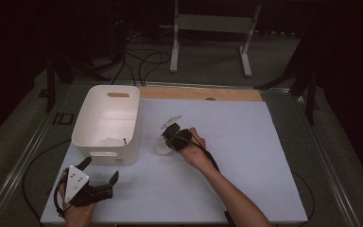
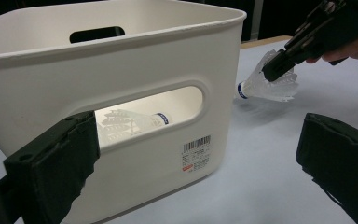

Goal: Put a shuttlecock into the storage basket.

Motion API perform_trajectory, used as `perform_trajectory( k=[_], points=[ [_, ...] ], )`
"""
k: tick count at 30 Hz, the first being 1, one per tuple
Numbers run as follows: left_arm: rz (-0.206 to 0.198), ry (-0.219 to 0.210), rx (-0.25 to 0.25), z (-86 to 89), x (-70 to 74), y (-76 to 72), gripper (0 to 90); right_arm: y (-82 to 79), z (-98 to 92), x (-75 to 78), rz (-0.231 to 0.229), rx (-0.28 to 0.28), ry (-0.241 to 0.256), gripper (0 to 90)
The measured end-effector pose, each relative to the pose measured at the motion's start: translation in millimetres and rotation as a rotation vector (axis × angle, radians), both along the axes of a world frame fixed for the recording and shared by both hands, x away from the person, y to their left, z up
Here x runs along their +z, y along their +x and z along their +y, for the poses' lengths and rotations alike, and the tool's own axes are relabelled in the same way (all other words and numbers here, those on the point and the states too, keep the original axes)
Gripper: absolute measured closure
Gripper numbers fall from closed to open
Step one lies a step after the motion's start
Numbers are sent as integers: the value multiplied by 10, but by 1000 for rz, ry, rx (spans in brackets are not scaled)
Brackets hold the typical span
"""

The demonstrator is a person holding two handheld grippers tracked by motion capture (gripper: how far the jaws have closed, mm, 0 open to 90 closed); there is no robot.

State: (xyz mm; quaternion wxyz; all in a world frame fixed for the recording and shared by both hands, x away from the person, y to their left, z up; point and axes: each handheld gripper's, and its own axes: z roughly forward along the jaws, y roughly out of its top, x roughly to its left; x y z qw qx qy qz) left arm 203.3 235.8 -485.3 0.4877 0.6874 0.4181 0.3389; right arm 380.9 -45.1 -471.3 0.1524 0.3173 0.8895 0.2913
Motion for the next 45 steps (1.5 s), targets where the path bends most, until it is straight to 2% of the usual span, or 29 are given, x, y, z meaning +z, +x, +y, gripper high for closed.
perform_trajectory(
  k=[45],
  points=[
    [-1,1,-1,-4,-2,3,0,-50,-70,132,-20,-12,25,890]
  ],
)
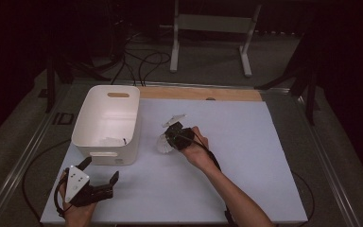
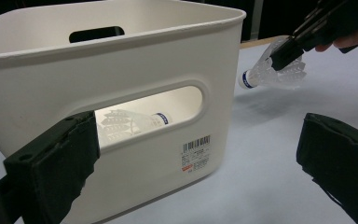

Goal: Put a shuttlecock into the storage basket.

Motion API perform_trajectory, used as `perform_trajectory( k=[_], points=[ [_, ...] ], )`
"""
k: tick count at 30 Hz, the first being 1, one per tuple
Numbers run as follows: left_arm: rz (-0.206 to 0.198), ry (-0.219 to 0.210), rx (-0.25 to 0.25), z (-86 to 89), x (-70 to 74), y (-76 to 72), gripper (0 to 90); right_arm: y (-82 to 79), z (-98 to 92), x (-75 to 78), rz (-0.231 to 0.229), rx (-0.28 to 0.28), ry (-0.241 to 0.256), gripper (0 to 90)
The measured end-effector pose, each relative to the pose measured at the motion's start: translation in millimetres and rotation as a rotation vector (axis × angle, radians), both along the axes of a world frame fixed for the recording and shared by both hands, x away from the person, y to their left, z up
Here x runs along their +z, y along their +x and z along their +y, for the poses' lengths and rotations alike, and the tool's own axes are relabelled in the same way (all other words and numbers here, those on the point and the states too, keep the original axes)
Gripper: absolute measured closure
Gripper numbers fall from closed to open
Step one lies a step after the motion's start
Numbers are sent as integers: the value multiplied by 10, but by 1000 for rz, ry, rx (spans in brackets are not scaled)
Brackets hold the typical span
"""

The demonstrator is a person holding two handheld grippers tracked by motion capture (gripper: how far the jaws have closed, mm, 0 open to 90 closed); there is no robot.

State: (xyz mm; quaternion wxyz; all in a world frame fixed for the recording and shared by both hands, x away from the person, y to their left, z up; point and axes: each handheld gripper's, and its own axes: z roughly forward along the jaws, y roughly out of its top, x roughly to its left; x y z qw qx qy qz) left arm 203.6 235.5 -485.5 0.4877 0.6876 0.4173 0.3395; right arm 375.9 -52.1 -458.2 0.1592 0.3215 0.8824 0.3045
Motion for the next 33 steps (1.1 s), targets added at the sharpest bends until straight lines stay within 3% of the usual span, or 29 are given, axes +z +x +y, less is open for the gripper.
perform_trajectory(
  k=[33],
  points=[
    [1,0,-1,-2,0,0,0,-33,-48,135,-20,-2,25,890]
  ],
)
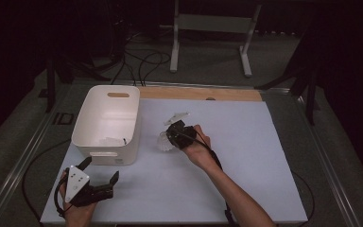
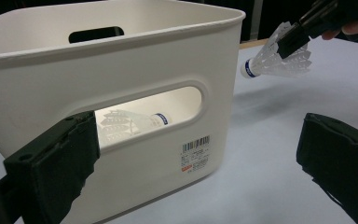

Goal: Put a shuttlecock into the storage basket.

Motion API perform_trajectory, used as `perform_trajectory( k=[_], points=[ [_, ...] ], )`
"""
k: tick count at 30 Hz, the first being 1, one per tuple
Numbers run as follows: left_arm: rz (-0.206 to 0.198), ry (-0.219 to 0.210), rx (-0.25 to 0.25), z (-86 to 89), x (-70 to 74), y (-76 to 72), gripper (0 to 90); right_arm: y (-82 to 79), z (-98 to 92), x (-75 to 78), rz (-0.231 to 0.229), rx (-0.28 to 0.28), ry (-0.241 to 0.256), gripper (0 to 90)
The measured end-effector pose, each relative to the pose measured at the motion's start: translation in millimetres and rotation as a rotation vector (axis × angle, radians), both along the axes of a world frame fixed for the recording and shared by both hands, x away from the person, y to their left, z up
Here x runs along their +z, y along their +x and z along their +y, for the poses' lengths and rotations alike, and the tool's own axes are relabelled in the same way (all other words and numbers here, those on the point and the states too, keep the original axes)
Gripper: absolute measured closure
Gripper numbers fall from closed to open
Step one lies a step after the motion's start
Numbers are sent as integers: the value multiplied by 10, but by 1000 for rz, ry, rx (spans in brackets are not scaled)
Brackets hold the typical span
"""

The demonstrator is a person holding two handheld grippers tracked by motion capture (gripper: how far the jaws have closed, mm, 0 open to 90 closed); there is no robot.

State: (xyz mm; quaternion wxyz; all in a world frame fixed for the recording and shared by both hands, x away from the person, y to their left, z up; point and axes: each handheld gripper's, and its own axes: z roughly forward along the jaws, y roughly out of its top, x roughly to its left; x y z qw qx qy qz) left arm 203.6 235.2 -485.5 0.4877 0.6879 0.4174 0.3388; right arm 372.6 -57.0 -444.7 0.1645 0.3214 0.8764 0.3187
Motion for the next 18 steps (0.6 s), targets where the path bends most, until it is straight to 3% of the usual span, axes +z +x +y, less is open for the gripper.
perform_trajectory(
  k=[18],
  points=[
    [0,0,1,1,0,0,0,-7,-25,105,-12,-3,18,890]
  ],
)
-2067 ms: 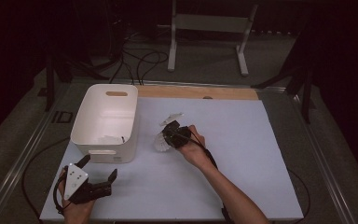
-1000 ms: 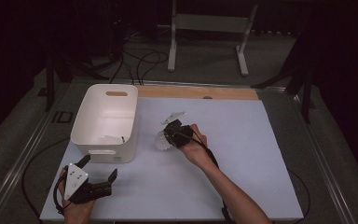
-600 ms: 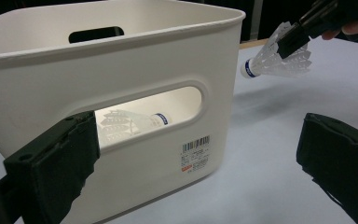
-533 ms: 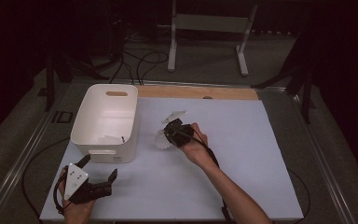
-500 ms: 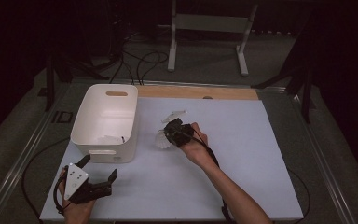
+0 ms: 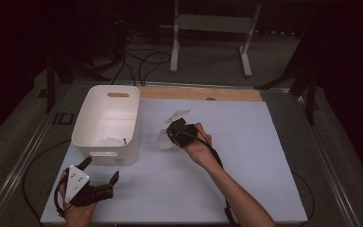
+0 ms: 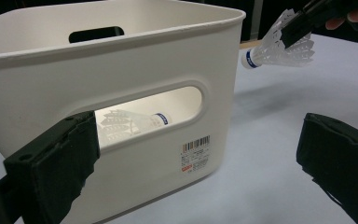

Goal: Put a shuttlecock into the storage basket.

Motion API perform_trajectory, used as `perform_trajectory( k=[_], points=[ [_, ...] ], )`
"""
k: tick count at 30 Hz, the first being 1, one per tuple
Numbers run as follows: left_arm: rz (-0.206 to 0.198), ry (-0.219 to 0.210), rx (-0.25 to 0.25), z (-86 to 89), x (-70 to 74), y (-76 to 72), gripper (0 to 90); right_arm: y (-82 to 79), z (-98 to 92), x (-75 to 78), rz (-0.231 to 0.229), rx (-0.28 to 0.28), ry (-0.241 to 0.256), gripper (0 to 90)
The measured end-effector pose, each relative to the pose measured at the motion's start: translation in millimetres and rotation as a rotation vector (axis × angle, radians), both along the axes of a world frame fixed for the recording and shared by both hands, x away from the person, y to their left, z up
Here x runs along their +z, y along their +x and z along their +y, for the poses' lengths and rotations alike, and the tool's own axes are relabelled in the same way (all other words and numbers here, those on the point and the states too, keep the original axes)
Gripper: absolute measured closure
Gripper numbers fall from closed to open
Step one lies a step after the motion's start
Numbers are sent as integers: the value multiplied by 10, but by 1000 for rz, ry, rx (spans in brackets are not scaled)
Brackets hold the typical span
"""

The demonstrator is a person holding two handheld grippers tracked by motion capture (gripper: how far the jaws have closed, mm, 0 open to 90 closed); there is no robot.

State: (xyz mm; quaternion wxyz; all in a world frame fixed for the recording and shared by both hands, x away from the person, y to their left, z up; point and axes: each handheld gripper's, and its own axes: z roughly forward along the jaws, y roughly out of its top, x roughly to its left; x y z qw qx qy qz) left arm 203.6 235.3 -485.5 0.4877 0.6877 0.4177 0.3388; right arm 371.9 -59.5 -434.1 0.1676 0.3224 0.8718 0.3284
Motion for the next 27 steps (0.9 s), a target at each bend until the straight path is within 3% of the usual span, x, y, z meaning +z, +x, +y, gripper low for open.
perform_trajectory(
  k=[27],
  points=[
    [-1,1,0,-1,0,0,0,4,-52,126,-18,-6,24,891]
  ],
)
